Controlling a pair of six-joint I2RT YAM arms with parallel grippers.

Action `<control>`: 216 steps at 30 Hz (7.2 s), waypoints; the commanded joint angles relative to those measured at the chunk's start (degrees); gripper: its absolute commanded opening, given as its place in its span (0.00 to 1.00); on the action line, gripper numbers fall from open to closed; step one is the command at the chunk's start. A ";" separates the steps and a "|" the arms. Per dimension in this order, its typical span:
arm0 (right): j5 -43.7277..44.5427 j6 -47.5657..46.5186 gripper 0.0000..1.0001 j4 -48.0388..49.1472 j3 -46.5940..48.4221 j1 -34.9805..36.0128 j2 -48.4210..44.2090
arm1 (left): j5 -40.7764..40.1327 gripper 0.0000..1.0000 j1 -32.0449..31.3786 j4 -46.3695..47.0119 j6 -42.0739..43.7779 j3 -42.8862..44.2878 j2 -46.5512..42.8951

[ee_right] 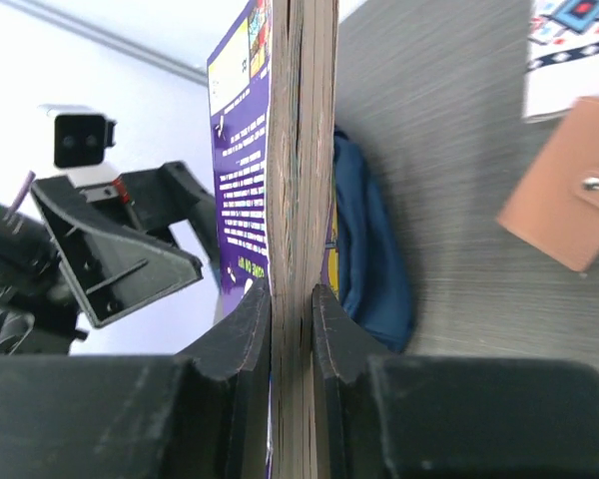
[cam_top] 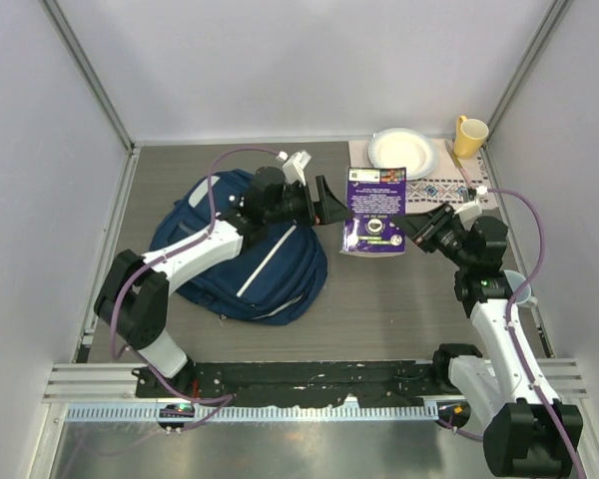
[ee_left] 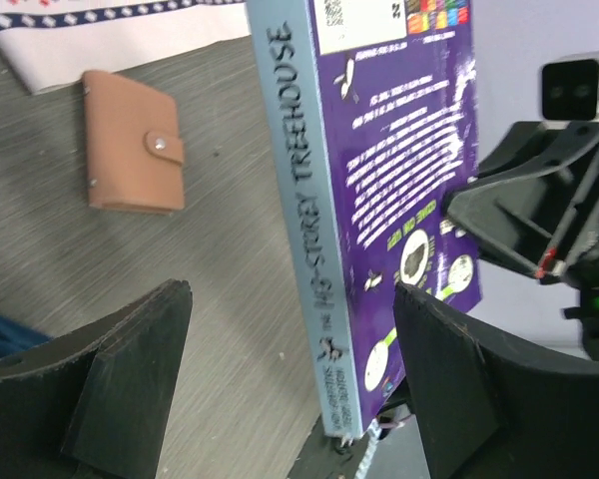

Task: Pack the student bag
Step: Pick up the book from the center of the board, then place the book in the student bag.

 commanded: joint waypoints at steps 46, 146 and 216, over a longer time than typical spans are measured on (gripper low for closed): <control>7.67 12.60 0.85 23.41 -2.98 25.79 11.12 | -11.97 0.00 11.59 24.80 -15.47 -18.60 -22.39; 38.00 6.12 0.01 1.46 -3.69 28.36 2.43 | -51.16 0.05 -13.72 -36.88 25.21 -3.66 -4.72; 19.54 15.44 0.01 44.43 23.10 45.76 58.91 | -31.57 0.00 1.57 -27.13 21.79 -3.13 -38.30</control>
